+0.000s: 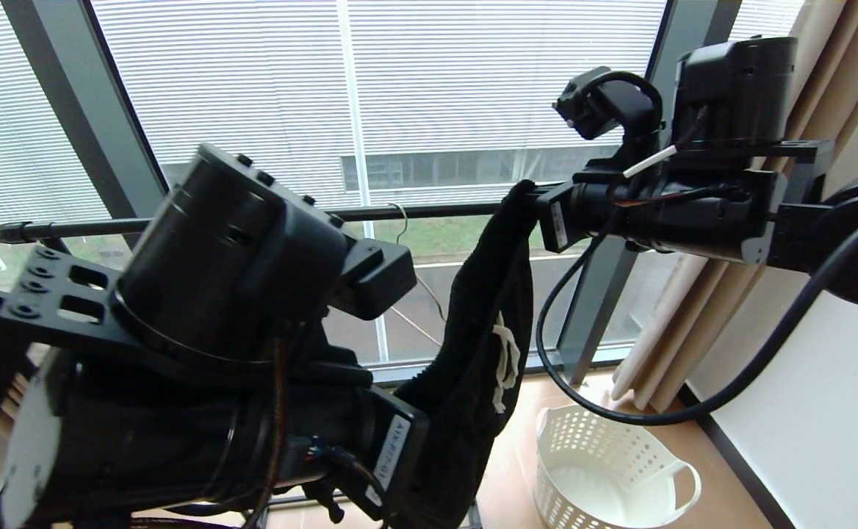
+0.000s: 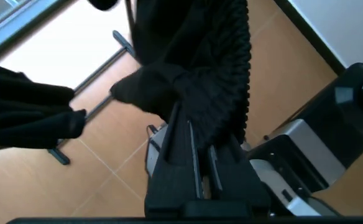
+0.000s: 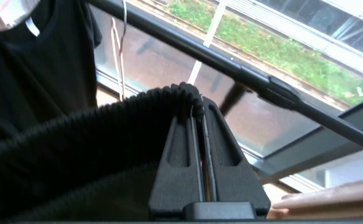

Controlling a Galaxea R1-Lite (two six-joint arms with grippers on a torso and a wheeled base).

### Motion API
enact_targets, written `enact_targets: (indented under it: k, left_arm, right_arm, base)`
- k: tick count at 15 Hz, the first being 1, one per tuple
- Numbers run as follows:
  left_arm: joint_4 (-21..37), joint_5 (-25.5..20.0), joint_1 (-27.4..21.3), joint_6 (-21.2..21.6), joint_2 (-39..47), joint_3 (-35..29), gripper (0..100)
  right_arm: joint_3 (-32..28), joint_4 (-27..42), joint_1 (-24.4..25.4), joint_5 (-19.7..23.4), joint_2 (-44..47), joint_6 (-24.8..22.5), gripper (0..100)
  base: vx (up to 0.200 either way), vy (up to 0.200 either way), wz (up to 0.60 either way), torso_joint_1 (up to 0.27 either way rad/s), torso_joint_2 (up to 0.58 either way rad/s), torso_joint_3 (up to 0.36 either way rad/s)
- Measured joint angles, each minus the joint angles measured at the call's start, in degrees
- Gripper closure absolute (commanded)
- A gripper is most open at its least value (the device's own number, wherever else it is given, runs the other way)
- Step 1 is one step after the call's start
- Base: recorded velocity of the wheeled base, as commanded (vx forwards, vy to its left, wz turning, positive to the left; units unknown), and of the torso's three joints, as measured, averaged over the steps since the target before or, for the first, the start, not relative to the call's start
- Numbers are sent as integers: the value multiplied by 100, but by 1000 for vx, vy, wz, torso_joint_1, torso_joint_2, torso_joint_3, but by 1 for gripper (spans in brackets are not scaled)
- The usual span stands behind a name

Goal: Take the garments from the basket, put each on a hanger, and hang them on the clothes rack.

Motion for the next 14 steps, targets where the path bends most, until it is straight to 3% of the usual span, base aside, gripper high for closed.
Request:
enact_targets:
  k: [2, 5, 9, 12, 14]
  left_arm:
    - [-121, -9, -204, -256, 197, -11, 100]
    - [-135, -22, -383, -315, 344, -33, 100]
    - [-143, -28, -457, -594, 438, -162, 100]
    - [-113, -15, -310, -675, 424, -27, 100]
    - [-118, -23, -2, -656, 239, 328, 100]
  right_arm:
    - [-361, 5, 149, 0, 280, 110, 100]
    - [-779, 33, 402, 0, 621, 345, 100]
    - [-1025, 52, 660, -5, 863, 610, 100]
    - [-1033, 255, 621, -9, 769, 834, 100]
    - [-979, 909, 496, -13, 435, 1076, 100]
  base:
    - [0, 0, 0, 0, 0, 0]
    - [0, 0, 0, 0, 0, 0]
    - [0, 0, 0, 0, 0, 0]
    - [0, 0, 0, 0, 0, 0]
    - [0, 0, 0, 0, 0, 0]
